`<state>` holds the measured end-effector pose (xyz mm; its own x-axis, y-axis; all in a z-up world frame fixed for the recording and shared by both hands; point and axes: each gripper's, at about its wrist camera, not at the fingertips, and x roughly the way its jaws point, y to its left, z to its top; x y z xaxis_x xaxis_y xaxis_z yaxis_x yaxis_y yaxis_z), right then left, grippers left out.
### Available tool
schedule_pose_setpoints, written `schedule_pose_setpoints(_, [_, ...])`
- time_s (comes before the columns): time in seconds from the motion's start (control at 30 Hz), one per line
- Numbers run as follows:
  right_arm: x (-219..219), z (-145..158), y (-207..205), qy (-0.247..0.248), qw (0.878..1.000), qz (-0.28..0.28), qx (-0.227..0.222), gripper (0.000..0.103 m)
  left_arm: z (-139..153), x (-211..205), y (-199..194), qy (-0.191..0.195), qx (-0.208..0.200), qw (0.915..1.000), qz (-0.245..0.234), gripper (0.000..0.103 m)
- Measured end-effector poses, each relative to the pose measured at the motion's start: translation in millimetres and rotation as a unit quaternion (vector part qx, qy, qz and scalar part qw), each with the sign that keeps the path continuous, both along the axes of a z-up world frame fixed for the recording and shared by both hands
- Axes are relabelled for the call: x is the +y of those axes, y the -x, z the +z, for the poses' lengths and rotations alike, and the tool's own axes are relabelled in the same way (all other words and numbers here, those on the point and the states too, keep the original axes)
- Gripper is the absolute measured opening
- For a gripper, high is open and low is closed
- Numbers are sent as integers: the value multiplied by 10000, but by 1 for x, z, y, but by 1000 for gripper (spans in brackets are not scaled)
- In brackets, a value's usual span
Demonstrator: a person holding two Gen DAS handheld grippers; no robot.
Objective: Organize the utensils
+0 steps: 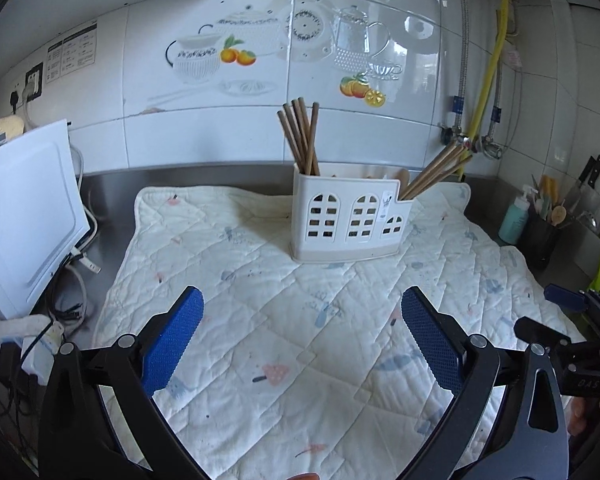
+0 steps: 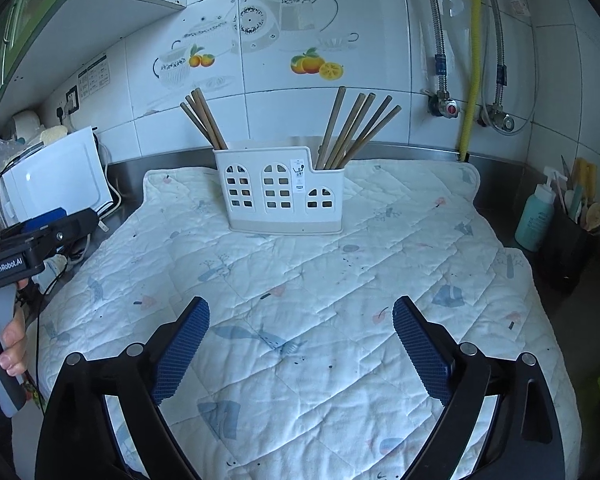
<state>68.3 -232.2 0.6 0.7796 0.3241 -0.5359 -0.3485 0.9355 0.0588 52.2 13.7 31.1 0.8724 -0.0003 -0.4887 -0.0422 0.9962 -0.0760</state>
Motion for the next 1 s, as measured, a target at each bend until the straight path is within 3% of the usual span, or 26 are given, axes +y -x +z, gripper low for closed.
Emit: schedule_pose_setpoints(1.0, [-4,-3,-6,-87,9999,-57,85,91,-23,1,9,-50,251,9997,-11,98])
